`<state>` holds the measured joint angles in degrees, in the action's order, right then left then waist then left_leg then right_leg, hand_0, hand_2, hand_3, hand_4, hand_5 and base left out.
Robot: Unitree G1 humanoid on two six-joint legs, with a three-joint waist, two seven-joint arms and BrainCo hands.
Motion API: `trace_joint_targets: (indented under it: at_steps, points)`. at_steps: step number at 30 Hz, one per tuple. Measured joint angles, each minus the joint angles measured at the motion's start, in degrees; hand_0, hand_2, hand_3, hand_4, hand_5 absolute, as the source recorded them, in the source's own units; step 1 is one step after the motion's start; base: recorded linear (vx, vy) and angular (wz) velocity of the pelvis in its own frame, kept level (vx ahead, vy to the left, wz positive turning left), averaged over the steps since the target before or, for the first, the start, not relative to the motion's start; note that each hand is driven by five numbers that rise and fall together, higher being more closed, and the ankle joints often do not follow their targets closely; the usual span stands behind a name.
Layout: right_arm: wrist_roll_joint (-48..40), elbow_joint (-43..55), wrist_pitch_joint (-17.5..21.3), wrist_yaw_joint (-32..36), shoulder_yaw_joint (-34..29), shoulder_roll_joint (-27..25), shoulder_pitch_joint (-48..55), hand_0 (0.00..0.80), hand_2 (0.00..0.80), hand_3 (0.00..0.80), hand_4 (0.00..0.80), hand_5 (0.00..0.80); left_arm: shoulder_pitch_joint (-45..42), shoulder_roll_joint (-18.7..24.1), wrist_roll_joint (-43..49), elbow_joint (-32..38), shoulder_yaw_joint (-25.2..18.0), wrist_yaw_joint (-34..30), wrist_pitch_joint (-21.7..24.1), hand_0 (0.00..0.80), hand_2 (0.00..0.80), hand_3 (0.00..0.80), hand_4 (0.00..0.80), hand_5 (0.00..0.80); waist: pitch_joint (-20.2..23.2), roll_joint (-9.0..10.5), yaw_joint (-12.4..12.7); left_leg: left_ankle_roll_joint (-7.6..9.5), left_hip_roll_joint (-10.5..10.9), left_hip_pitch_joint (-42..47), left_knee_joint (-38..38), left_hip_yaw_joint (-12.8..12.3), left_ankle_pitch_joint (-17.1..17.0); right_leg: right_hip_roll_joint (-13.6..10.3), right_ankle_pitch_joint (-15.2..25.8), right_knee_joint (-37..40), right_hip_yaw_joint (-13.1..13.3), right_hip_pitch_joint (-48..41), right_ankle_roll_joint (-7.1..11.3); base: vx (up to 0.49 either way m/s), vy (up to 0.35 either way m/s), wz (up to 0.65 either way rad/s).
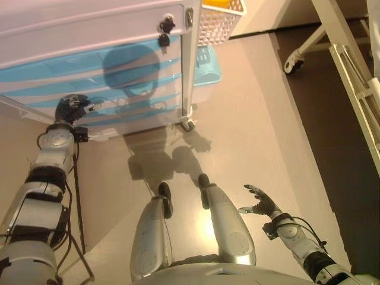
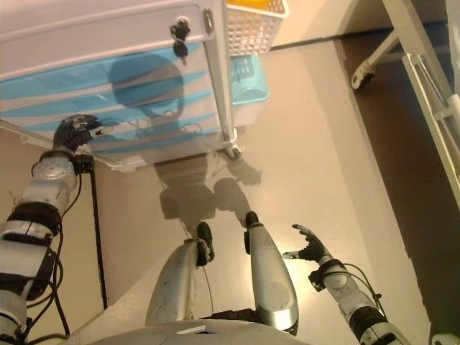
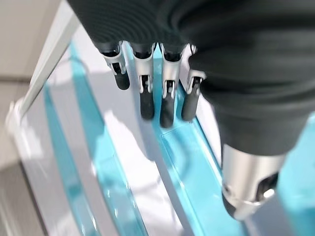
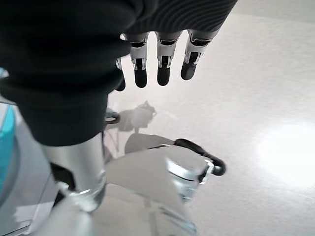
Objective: Open the drawer and pick up the medicine
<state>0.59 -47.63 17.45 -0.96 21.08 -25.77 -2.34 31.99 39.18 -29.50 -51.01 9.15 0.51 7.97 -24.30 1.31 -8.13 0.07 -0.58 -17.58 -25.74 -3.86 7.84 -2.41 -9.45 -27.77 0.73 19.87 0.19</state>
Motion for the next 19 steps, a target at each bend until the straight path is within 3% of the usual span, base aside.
trace_joint_targets:
  at_steps: [5, 8, 10, 13, 19]
  points:
    - [-1.9, -5.5, -0.4, 3.1, -2.1, 3.0, 2.1, 0.0, 0.0, 0.0, 0.0, 0.0, -14.4, -12.6, -1.4, 0.4, -0.1, -6.5, 0.5, 0.0, 0.0, 0.0, 0.0, 0.0, 8.3, -2.92, 2.7, -0.06, 1.1, 10.1, 10.5, 2.0, -2.5, -0.9, 0.3, 8.3, -3.1, -10.2, 0.13, 0.091, -0.054, 0.28]
    - [-2.3, -8.6, -1.1, 4.4, -3.4, 5.3, 2.1, 0.0, 0.0, 0.0, 0.0, 0.0, -22.2, -18.5, -2.1, -0.7, -0.1, -9.5, 1.4, 0.0, 0.0, 0.0, 0.0, 0.0, 11.8, -3.39, 3.9, -0.19, 1.6, 14.7, 15.8, 2.9, -4.1, -0.9, 0.4, 12.1, -4.3, -14.3, 0.28, 0.048, -0.068, 0.21]
    - [-2.2, -11.0, -1.3, 5.4, -4.5, 6.5, 2.2, 0.0, 0.0, 0.0, 0.0, 0.0, -26.8, -21.6, -1.8, -5.1, -0.1, -9.8, 1.7, 0.0, 0.0, 0.0, 0.0, 0.0, 14.1, -3.39, 4.5, -0.27, 1.6, 16.8, 18.2, 3.6, -4.7, -0.8, 0.4, 14.0, -5.0, -16.7, 0.33, 0.013, -0.079, 0.22]
    - [-3.0, -15.7, -1.2, 6.7, -5.7, 8.0, 2.3, 0.0, 0.0, 0.0, 0.0, 0.0, -30.8, -23.9, 1.5, -15.2, -0.1, -10.5, 1.0, 0.0, 0.0, 0.0, 0.0, 0.0, 17.4, -2.37, 5.3, -0.52, 1.4, 19.5, 20.6, 4.2, -5.1, -0.5, 0.5, 17.1, -6.1, -19.8, 0.25, 0.005, -0.054, 0.17]
    - [-3.9, -21.4, -1.9, 9.2, -7.3, 11.6, 2.9, 0.0, 0.0, 0.0, 0.0, 0.0, -36.5, -26.0, 5.3, -22.5, 0.1, -9.8, 0.9, 0.0, 0.0, 0.0, 0.0, 0.0, 20.7, -0.58, 8.3, -0.78, 1.1, 21.5, 22.6, 4.8, -5.3, 0.0, 0.9, 20.1, -7.4, -22.8, 0.07, -0.035, -0.048, 0.07]
